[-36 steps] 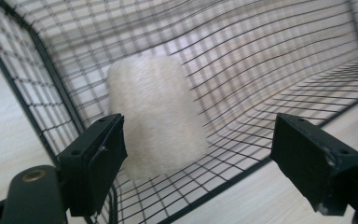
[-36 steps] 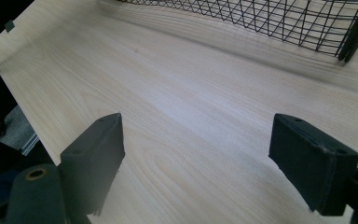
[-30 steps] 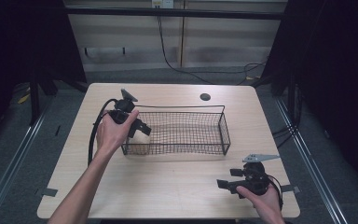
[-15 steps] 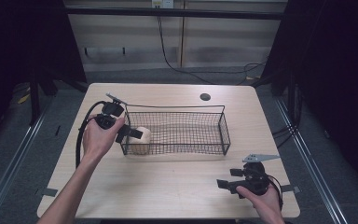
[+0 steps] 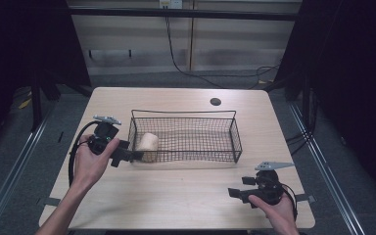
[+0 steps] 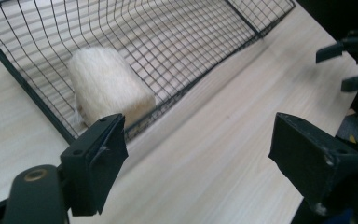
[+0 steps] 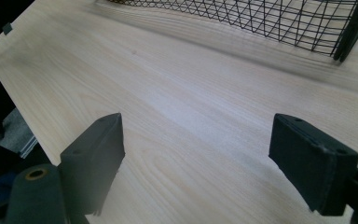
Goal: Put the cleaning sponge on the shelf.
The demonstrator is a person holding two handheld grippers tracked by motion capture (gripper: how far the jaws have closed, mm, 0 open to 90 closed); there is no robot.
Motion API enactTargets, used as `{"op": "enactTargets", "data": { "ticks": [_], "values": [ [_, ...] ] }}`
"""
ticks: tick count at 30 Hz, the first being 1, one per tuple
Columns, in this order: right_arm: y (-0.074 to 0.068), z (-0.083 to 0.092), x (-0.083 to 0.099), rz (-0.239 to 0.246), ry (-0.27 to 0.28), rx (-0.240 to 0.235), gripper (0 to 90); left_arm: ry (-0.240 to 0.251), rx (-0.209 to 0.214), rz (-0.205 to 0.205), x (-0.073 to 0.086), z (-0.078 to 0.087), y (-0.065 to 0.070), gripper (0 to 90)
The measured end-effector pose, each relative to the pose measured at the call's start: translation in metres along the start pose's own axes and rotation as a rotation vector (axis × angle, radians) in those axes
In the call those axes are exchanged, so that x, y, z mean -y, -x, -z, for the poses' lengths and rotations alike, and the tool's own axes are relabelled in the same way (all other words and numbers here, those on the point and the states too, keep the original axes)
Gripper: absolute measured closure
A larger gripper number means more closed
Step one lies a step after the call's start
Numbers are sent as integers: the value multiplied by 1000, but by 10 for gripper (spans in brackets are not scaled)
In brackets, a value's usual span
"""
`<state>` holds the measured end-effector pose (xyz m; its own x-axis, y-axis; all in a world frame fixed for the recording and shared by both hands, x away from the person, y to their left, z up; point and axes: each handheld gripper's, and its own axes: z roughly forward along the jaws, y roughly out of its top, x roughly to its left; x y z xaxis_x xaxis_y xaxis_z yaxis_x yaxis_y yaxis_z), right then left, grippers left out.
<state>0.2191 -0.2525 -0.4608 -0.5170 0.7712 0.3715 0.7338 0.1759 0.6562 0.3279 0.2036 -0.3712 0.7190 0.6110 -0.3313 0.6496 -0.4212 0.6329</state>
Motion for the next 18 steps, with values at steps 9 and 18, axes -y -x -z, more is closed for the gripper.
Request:
{"op": "enactTargets", "data": {
  "ticks": [9,18],
  "values": [
    [-1,0,0,2,-1,8,177,75,-46,-18,31,8,7,228],
    [0,0,0,9,1,12,177,72,-27,8,60,9,5,220]
  ]
}}
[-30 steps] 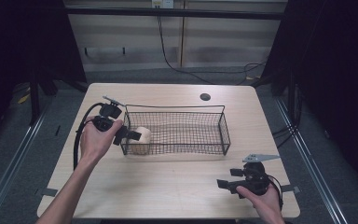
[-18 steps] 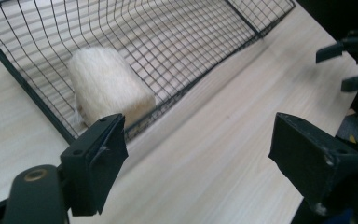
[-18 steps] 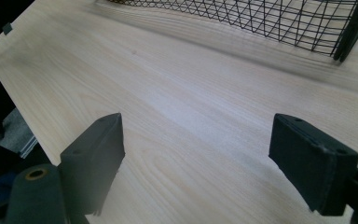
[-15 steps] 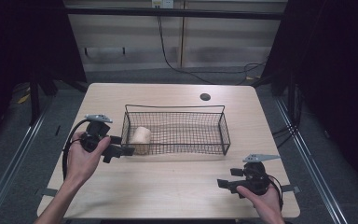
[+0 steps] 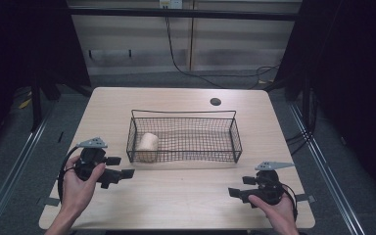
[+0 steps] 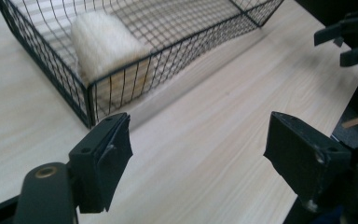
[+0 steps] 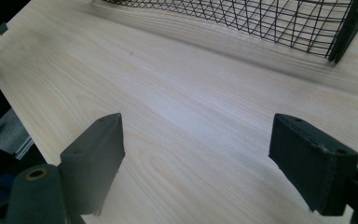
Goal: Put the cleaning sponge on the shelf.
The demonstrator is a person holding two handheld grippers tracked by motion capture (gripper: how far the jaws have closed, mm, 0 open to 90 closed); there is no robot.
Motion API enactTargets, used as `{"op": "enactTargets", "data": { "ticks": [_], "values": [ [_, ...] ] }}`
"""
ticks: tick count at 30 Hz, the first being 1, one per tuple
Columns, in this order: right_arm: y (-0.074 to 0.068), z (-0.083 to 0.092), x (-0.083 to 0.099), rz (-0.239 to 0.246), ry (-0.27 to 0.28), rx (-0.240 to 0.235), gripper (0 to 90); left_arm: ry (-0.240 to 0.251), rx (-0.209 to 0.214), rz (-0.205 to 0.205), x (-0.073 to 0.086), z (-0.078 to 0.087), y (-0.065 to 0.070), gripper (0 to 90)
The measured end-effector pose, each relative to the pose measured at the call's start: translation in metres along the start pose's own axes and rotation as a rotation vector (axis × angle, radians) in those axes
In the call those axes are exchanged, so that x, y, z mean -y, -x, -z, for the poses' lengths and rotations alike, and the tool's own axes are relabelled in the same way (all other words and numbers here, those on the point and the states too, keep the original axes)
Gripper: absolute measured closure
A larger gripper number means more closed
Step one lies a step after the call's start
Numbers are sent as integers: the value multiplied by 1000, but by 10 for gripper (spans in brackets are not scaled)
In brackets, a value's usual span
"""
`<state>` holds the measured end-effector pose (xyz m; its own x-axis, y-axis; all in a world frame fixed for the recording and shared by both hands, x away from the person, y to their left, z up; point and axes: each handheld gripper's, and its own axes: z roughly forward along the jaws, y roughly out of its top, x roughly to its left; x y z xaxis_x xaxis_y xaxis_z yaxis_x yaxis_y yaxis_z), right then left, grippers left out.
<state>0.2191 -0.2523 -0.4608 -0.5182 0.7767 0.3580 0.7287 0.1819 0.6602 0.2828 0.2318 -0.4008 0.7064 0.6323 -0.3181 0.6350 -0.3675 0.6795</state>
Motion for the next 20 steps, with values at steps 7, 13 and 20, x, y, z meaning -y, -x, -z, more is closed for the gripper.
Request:
{"op": "enactTargets", "data": {
  "ticks": [7,13,20],
  "values": [
    [0,0,0,-13,11,6,177,-2,0,5,29,9,-1,202],
    [2,0,1,-21,36,30,172,-2,-34,70,56,3,-10,162],
    [2,-1,0,0,50,58,176,3,-4,92,70,-3,-15,168]
  ]
}}
